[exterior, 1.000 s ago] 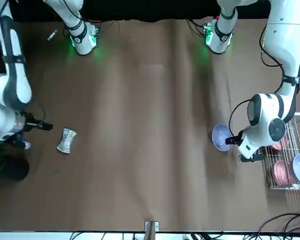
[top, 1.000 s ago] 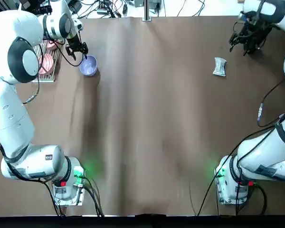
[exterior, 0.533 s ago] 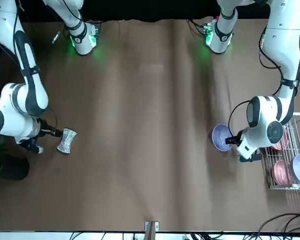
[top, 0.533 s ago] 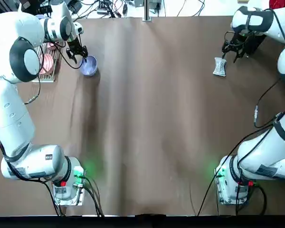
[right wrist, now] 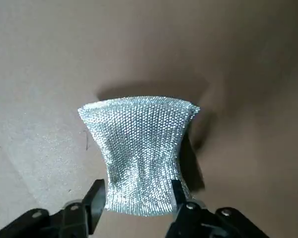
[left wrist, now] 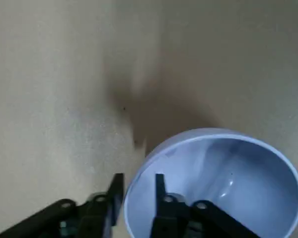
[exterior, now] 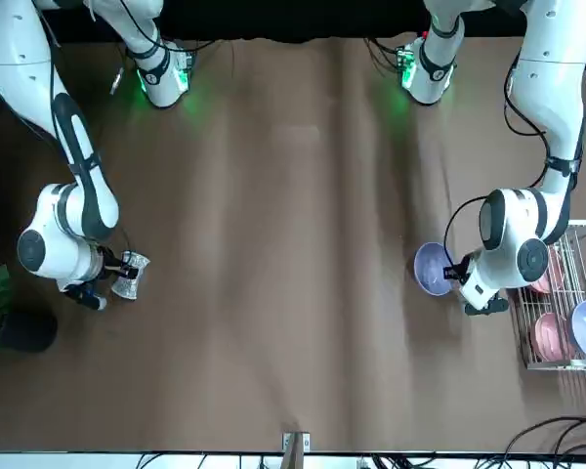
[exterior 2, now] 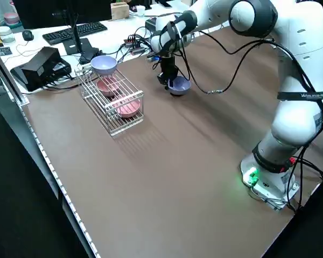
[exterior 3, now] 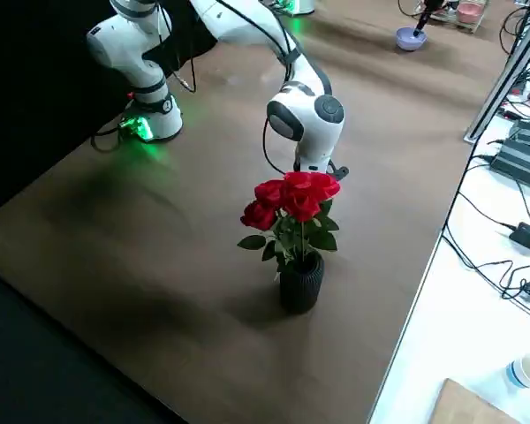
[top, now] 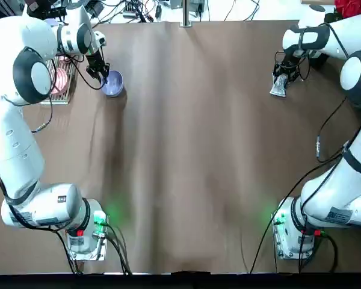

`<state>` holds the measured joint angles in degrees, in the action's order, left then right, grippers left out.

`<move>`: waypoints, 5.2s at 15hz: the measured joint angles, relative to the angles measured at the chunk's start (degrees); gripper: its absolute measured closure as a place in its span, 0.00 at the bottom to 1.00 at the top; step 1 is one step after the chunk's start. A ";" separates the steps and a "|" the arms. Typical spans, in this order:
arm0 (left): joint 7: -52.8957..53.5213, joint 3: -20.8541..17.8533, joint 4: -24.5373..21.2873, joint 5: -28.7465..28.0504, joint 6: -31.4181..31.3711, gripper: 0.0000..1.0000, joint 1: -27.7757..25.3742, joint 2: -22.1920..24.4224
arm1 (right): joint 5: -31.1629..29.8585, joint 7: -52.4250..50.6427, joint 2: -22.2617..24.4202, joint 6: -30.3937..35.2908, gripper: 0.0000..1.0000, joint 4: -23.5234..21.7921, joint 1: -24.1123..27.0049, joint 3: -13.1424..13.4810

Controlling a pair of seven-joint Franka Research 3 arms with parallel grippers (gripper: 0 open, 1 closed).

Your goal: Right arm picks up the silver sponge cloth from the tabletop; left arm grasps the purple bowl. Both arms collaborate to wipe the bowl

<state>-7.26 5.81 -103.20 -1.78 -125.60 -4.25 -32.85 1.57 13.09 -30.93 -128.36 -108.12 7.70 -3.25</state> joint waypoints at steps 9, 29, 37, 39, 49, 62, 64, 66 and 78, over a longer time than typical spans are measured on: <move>-0.07 0.36 0.86 0.00 1.92 0.94 0.03 1.90 | -1.74 -0.01 -1.54 -1.08 0.48 0.34 -0.18 0.21; -29.63 23.50 4.23 0.48 0.69 0.95 12.17 -0.66 | -0.55 6.67 -1.66 8.14 0.98 4.99 -2.30 -1.01; -37.43 23.17 9.89 0.48 -4.82 0.95 18.63 -9.42 | 8.02 12.37 0.76 20.51 0.98 15.45 -5.65 -3.05; -37.96 22.96 10.23 0.25 -6.13 0.95 19.63 -10.65 | 9.92 15.98 0.75 21.13 0.98 17.09 -8.29 -3.13; -37.98 20.93 10.59 0.16 -8.99 0.95 21.33 -11.94 | 18.69 22.79 0.73 20.63 0.98 19.09 -16.26 -3.17; -37.98 20.07 11.53 -2.45 -8.85 0.95 22.51 -11.94 | 28.52 27.26 -5.39 8.00 0.98 20.71 -29.20 -3.17; -37.98 20.07 11.67 -2.95 -8.32 0.95 22.53 -11.94 | 28.73 27.29 -6.06 7.79 0.98 20.74 -30.55 -3.16; -37.98 20.06 11.85 -3.34 -7.90 0.95 22.60 -11.94 | 28.75 27.29 -6.51 7.77 0.98 20.80 -31.76 -3.17; -38.35 20.02 11.98 -3.44 -7.66 0.95 22.70 -11.94 | 31.08 25.47 -11.38 2.90 0.98 20.92 -36.66 -3.17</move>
<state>-45.61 25.84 -91.21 -5.21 -133.26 18.45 -44.80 32.65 38.56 -42.31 -125.46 -87.21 -28.96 -6.42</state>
